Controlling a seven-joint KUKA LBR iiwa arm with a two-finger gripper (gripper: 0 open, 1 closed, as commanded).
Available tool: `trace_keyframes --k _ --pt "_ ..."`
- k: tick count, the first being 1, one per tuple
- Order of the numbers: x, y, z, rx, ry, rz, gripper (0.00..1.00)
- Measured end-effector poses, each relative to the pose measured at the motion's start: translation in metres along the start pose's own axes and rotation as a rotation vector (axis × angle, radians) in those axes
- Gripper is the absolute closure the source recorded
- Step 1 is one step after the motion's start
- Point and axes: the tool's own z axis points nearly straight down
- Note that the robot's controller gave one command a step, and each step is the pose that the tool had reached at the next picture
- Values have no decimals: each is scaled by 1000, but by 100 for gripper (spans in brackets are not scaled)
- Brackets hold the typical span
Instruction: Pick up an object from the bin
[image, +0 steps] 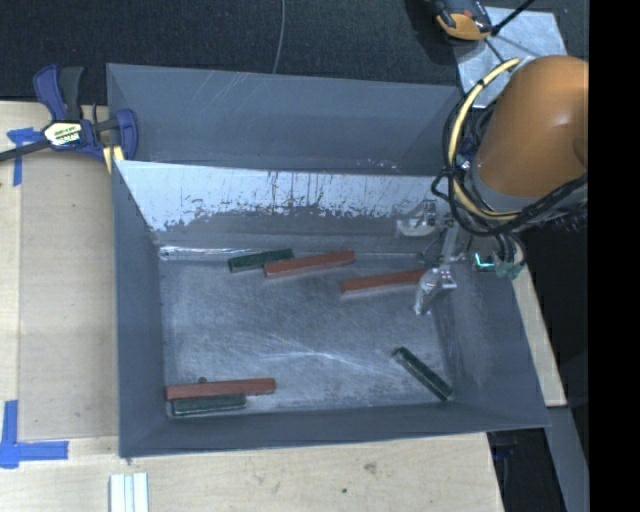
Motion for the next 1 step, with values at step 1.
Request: trace_keyframes --k 1 --pt "-1 0 -4 1 -8 -1 0"
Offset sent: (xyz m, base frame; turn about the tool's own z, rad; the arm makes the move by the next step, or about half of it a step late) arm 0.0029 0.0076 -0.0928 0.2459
